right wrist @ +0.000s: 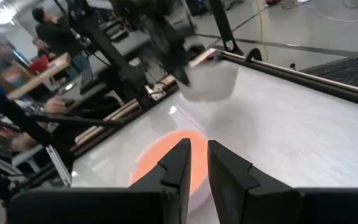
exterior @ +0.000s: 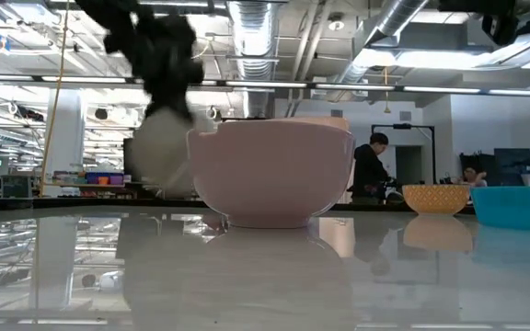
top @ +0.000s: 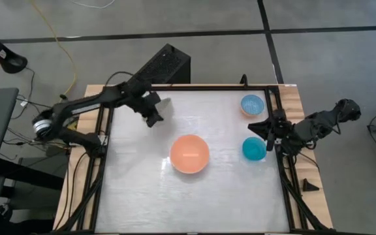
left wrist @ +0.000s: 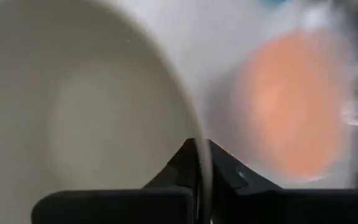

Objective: Nest bowls inside each other
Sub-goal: Stack the gray bowl on top of the orange bowl

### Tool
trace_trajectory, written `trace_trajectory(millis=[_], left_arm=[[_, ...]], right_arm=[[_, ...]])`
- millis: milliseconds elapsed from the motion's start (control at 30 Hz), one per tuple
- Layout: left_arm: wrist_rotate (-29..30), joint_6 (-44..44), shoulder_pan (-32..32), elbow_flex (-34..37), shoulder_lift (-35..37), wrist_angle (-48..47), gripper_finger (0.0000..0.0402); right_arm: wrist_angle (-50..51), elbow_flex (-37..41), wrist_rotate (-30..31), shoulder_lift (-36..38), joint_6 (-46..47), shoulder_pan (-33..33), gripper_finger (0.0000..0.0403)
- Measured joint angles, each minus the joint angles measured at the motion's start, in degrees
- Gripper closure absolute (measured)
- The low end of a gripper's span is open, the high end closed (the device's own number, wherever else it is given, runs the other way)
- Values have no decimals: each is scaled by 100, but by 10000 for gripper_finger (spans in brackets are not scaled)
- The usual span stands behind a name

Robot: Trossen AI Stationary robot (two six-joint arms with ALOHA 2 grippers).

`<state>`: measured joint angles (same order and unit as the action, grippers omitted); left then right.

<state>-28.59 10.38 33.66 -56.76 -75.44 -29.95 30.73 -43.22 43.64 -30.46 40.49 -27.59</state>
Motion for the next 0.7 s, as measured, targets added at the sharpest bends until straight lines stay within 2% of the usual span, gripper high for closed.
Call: trace_trajectory(millis=[67,133,200,300,433,533,700], left_arm=[[-282,243,-392,-117,390,226,401],[-251,400,-895,-223,669,268,401],[29,477,-1410,-356,765,363,402],[756,508,-2025,-631,647,380,401],[1455,213,-2603,-1049,-75,322,401],[1665,-159,-2871,-1653,-861,95,401],[2690,-1074,-3258,-3176,-2153,-1476,401]], right_arm=[[136,0,82,-6,42,-4,316],[319,0,278,-60,198,0,316],[458,0,437,-65,356,0,316],[587,2,448,-72,496,0,316],[594,2,448,-69,585,0,316],[643,2,420,-61,696,-11,316],[756,2,162,-63,917,-127,316]])
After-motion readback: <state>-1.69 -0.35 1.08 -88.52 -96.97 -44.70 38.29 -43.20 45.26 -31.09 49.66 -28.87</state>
